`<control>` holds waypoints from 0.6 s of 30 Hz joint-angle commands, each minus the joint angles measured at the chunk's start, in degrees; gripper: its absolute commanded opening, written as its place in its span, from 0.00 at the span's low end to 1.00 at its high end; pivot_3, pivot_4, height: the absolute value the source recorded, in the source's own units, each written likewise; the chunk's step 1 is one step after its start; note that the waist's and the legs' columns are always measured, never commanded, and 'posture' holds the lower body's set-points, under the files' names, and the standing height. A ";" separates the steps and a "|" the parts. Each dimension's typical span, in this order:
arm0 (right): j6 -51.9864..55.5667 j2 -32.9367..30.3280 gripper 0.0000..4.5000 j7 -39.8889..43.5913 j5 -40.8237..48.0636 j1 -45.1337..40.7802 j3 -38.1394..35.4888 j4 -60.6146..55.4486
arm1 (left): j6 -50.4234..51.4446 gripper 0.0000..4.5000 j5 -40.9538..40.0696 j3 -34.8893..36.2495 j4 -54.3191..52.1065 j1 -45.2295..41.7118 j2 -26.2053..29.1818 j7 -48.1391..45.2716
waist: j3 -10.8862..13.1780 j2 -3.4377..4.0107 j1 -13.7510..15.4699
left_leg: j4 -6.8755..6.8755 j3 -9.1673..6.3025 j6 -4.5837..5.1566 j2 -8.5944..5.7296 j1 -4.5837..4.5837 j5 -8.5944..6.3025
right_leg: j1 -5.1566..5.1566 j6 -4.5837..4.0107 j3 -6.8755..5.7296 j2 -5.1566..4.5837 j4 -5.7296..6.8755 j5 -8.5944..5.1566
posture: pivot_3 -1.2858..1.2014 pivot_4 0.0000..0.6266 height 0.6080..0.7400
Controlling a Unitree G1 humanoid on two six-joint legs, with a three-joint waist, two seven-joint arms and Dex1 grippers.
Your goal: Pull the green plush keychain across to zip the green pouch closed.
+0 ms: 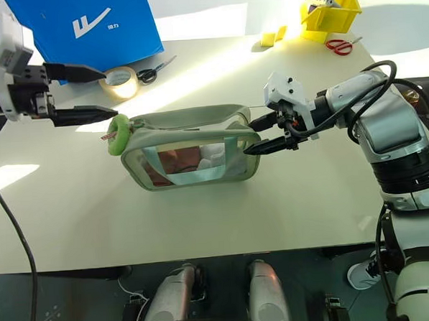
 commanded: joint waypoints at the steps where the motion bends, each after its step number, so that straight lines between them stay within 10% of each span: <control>1: -0.31 0.26 0.08 -0.77 0.67 0.07 -1.21 -2.13 | 3.53 1.00 -2.99 4.19 -3.05 2.33 4.07 -1.45 | 0.00 0.00 -0.01 | 0.00 0.00 0.00 0.00 0.01 0.00 | 0.02 0.00 0.00 -0.01 0.00 0.00 | 0.52 0.24 1.00; 18: 0.28 0.33 0.01 -2.69 0.68 0.96 -1.16 -4.39 | 7.02 1.00 -7.51 9.69 -2.83 15.29 -3.70 9.19 | -0.01 -0.01 -0.01 | -0.02 -0.03 -0.02 0.00 0.07 -0.01 | 0.05 -0.02 0.00 -0.01 -0.01 -0.01 | 0.52 0.24 1.00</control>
